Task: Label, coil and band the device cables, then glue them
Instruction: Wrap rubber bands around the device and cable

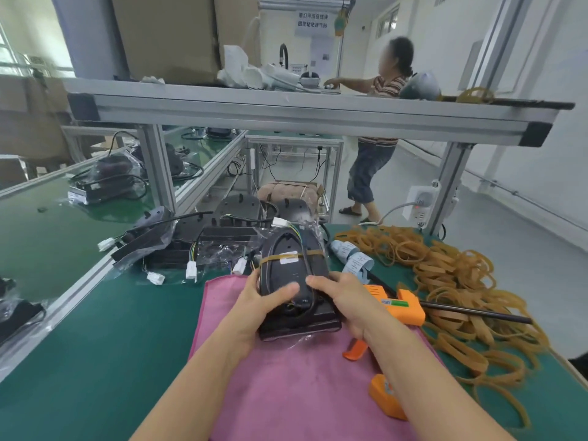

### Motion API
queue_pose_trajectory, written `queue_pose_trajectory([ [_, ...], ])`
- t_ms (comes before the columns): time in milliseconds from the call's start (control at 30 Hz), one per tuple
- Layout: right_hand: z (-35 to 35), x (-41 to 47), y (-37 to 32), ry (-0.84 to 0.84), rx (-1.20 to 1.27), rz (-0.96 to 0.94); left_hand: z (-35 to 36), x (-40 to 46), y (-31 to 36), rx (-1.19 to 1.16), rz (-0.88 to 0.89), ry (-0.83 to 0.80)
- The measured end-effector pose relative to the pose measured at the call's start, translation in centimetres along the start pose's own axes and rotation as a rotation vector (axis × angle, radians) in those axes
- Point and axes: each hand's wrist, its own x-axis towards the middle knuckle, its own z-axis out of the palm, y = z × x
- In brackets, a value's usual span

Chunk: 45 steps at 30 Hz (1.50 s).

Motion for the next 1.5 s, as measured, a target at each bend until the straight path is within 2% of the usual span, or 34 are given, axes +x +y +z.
queue_pose_trajectory([
  [100,-0.1,0.0,0.7,0.075,0.071,-0.011,0.2,-0.7,-0.6,0.112,0.038,-0.012],
  [367,0.0,-0.6,1.7,0.074,0.189,-0.048,1.3,-0.9,-1.6,0.194,0.197,0.023],
  [567,-1.0,-1.1,1.7,-0.011,0.145,-0.114,0.2,-0.7,-1.5,-0.062,-0.107,-0.091],
  [867,-1.1,-0.5,1.8,-0.06,0.085,-0.095,0.6,0.1,-2.1,-0.17,-0.111,0.087],
  [1000,-1.4,0.1,0.9,0.004,-0.225,-0.175,0.6,0.4,-1.7,-0.164,-0.129,0.119],
  [1133,-1.9,0.6,0.0,0.078,-0.48,-0.272,0.5,0.6,-1.3,-0.219,-0.227,0.117],
  [1267,-3.1,0.8,-0.6,0.103,-0.539,-0.231,0.4,0.5,-1.0,-0.267,-0.378,0.076],
  [1333,-4.4,0.7,-1.2,0.222,-0.613,-0.27,0.4,0.5,-0.9,-0.275,-0.409,0.09],
  [1400,-6.6,0.9,-1.7,0.437,-0.918,-0.286,0.4,0.4,-0.9,-0.277,-0.42,0.1],
  [1500,-9.7,1.4,-2.3,0.664,-1.347,-0.091,0.5,0.4,-0.8,-0.284,-0.432,0.12],
])
